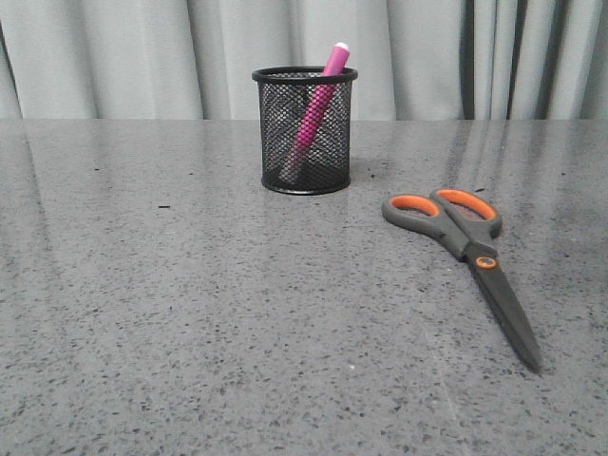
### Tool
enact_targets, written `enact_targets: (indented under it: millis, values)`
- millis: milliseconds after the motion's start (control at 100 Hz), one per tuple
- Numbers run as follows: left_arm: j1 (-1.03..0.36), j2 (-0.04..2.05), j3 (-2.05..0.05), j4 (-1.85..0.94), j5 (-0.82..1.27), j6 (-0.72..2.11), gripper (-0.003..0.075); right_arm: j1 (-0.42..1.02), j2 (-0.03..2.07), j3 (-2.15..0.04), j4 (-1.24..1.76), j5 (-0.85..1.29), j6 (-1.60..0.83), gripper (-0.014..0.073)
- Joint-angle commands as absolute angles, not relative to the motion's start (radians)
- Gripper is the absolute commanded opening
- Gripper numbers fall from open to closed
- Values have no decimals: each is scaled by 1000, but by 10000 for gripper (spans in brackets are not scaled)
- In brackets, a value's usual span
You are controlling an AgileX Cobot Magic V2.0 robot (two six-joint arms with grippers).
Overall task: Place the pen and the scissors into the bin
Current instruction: 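Lower the right gripper onto the scissors and grasp the handles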
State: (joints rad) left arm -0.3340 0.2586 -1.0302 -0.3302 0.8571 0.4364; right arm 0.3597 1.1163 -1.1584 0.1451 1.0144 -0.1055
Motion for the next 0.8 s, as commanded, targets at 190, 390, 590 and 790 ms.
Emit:
enact_targets:
  millis: [190,390,590,790]
  values:
    - [-326,275,-1001,-369,812,404,-20,608,1346,-1230,-97,1032,376,327]
    - [-350,275,-1001,-380,870,404,-20,610,1452,-1230,-97,1039,452,435]
    - [-398,275,-1001,-378,881,406,-20,610,1503,-1230,-95,1032,489,456]
    - [-424,275,-1001,-372,881,406,-20,610,1561,-1230,-95,1025,548,423]
